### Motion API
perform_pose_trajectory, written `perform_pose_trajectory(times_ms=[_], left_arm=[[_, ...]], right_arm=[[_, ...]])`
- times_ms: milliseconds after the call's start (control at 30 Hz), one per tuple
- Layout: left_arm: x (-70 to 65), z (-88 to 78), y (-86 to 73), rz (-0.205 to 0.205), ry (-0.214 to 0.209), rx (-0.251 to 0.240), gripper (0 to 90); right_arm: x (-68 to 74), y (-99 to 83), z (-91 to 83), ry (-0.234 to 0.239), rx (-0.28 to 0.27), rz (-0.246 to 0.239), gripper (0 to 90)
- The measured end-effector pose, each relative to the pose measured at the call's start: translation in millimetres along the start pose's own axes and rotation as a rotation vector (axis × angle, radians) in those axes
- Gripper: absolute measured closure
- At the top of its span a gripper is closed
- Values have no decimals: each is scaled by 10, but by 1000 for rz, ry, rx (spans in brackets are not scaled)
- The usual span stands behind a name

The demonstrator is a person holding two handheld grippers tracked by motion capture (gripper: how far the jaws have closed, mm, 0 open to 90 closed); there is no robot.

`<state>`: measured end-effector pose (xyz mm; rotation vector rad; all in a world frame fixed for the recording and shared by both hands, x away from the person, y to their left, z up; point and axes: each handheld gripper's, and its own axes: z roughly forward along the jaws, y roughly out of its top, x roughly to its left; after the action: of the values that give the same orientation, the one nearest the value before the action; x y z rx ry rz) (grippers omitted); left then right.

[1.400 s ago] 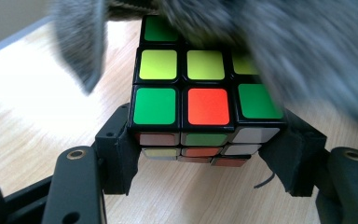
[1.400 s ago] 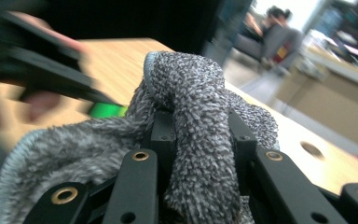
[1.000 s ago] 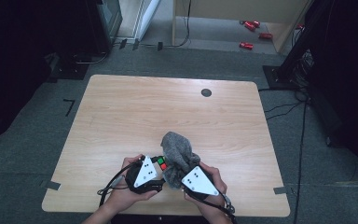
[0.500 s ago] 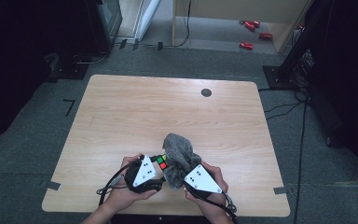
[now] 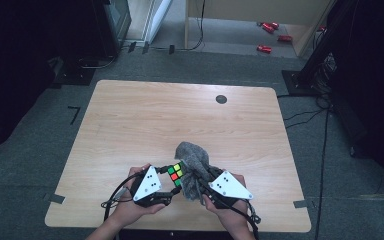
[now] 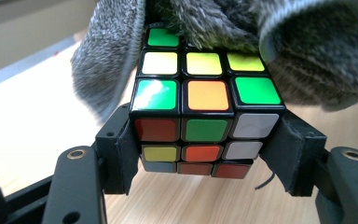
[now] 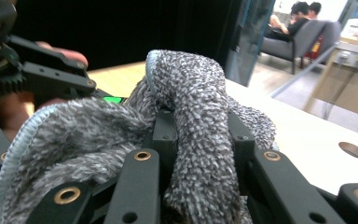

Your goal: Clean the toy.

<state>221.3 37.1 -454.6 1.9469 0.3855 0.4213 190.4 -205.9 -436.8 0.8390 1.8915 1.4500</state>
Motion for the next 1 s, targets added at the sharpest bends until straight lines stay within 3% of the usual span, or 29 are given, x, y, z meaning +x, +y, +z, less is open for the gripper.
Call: perform_pose_trajectory(times_ms=[100,167,267,400,533,600,667,767,900,1000], left_arm=[[66,-95,9,-52,-50,-102,344],[113,-167,27,-80,-75,-166,344],[146,-175,23,-70,-58,-141,344],[119,-106,-22,-57,-59,-99,344],[101,-126,3,-74,-95,-133,344],[143,-161,3,-107,-105,-164,344],[204,-202,3,-156,-121,-202,344],[262,-229,-8,-194,-147,-234,344],[228,-178,-31,-154,-165,-188,344],[202,-182,-18,-153,-162,-205,344]], right_arm=[[-60,-10,-4,12,-10,57,726],[-92,-60,24,6,17,63,728],[-93,-86,39,16,19,82,728],[-74,21,-34,54,-57,113,727],[-62,15,-28,75,-62,109,727],[-86,-42,10,81,-38,131,727],[-94,-84,44,77,-3,121,727],[-99,-81,38,74,1,127,726],[-96,5,-32,76,-64,139,726],[-69,3,-33,90,-73,131,733]])
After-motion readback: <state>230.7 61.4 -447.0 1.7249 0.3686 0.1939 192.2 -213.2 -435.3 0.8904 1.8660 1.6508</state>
